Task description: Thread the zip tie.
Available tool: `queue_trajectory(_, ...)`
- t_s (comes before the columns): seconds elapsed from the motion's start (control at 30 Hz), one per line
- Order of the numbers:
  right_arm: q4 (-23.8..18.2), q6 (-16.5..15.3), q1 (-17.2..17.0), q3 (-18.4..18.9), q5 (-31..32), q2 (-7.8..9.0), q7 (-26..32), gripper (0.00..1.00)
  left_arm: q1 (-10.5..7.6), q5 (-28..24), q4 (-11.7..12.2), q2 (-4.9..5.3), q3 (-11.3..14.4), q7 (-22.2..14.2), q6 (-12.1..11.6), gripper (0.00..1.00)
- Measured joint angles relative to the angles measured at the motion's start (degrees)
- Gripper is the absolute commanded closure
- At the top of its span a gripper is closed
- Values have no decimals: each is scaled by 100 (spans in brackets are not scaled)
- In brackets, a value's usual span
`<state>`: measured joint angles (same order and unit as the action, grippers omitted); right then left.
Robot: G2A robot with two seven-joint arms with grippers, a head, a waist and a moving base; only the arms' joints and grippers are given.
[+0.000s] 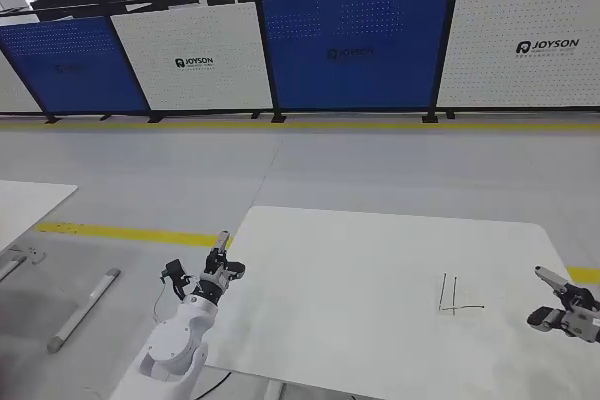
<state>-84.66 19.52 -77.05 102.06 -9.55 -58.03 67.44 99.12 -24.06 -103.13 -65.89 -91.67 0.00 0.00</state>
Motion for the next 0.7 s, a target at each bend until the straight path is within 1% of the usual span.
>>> queue_trajectory(0.07, 83, -4, 40, -58, 30, 6, 41, 0, 0, 0, 0, 0, 0, 0, 0, 0)
queue_trajectory(0.4, 61, -7, 33, -51, 24, 6, 30, 0, 0, 0, 0, 0, 0, 0, 0, 0)
queue_trajectory(0.43, 20, -46, 29, -83, 62, 16, -1, 0, 0, 0, 0, 0, 0, 0, 0, 0)
queue_trajectory(0.47, -52, -159, 20, -129, 173, 26, -44, 0, 0, 0, 0, 0, 0, 0, 0, 0)
queue_trajectory(0.5, -80, -367, 37, -164, 369, 42, -34, 0, 0, 0, 0, 0, 0, 0, 0, 0)
queue_trajectory(0.57, 77, -545, 147, -184, 549, 78, 165, 0, 0, 0, 0, 0, 0, 0, 0, 0)
queue_trajectory(0.67, 483, -539, 491, -315, 836, 145, 494, 0, 0, 0, 0, 0, 0, 0, 0, 0)
queue_trajectory(0.7, 584, -537, 589, -377, 938, 157, 509, 0, 0, 0, 0, 0, 0, 0, 0, 0)
